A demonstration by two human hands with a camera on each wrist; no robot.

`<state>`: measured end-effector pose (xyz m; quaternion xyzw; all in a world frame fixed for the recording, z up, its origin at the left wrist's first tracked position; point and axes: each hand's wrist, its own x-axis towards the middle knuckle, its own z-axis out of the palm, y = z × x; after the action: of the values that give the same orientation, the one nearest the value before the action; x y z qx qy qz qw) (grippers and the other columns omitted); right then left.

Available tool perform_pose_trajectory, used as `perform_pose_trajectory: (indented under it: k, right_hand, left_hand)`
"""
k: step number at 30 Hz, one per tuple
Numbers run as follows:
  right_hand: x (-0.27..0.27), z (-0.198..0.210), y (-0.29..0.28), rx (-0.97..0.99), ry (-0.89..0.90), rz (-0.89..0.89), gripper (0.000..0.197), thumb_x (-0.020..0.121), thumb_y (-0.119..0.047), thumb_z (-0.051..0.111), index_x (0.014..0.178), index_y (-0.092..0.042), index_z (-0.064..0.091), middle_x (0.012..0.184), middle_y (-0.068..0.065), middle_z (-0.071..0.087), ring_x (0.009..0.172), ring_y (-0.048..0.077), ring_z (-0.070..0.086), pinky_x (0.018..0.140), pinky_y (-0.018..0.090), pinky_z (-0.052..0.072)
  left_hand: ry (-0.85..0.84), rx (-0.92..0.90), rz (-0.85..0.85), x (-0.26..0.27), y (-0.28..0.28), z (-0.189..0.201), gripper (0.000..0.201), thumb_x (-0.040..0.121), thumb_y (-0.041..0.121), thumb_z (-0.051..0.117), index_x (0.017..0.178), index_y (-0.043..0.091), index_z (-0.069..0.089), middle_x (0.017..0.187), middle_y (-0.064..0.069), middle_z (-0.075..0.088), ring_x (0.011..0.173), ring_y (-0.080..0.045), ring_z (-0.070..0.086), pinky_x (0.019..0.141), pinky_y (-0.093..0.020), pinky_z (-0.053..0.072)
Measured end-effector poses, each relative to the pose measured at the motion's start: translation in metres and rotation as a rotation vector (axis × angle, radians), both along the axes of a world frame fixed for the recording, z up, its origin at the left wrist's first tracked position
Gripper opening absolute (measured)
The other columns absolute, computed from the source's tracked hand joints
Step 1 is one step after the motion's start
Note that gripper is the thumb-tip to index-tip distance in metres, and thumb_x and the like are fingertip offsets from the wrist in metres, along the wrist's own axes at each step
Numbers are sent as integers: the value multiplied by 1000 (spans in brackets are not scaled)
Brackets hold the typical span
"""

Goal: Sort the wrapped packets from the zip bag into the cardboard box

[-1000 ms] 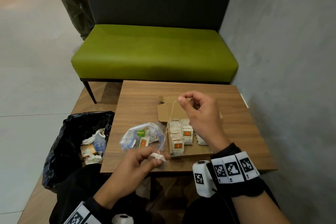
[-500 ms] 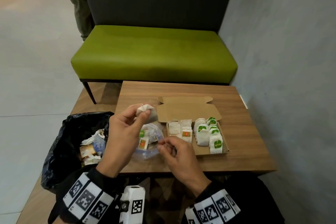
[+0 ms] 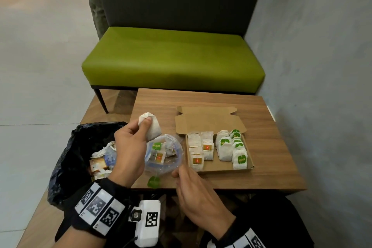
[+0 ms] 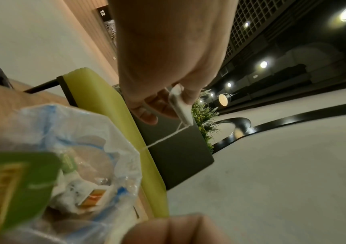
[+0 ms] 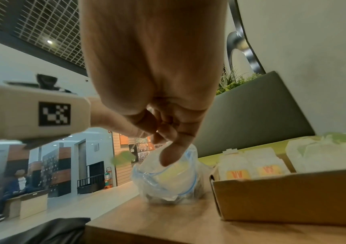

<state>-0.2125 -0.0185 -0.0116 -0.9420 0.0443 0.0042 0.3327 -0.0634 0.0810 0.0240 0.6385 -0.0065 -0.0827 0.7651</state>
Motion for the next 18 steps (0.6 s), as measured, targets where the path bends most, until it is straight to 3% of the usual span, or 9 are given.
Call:
perform_pose_trajectory:
  k: [4,6,8,10,13,15,18]
  right_hand:
    - [2,-7,-1,54,-52,-68,17,104,-20,38,118,-25,47,109,-10,52,94,4,50,79,21,42]
    - [7,-7,-5,142,-88,-172,18,103,-32,43,122,-34,44,112,-16,49,100,-1,50,85,20,47]
    - [14,-4,-11,259,-189,-287,30,99,-38,53,125,-41,40,109,-16,51,98,-1,53,83,22,50]
    - [19,2,-19,392,-315,-356,46,95,-35,62,133,-41,38,99,-11,55,87,5,56,75,21,51]
    - [25,11,-31,423,-343,-310,60,92,-24,68,144,-33,40,93,-10,58,78,6,58,72,25,54]
    - [30,11,-34,383,-331,-231,47,89,-23,69,133,-33,55,98,-12,65,84,8,63,73,34,56]
    - [29,5,-27,377,-345,-173,23,90,-39,64,108,-27,70,94,-9,70,81,9,64,66,31,52]
  left_hand:
    - [0,-11,-36,-5,-2,5,17,91,21,67,78,23,78,85,-8,72,85,-23,67,87,-51,57]
    - [-22,5,-81,-9,-1,7,13,90,20,68,81,20,77,81,-5,73,80,-18,67,82,-45,57]
    - [-43,20,-177,-14,1,9,11,87,23,70,86,16,77,79,-2,75,77,-13,68,79,-38,56]
    - [-54,38,-295,-19,2,11,20,80,28,71,90,11,77,82,-5,75,79,-15,69,79,-35,55]
    - [-27,-9,-463,-26,2,15,25,77,22,70,94,4,76,88,-12,76,81,-19,71,72,-27,56]
    - [-18,-42,-551,-30,0,17,27,78,19,70,97,2,75,91,-16,76,83,-21,72,71,-27,57]
    - [-25,-85,-587,-32,0,23,26,78,17,69,97,0,74,91,-16,76,83,-22,72,71,-27,57]
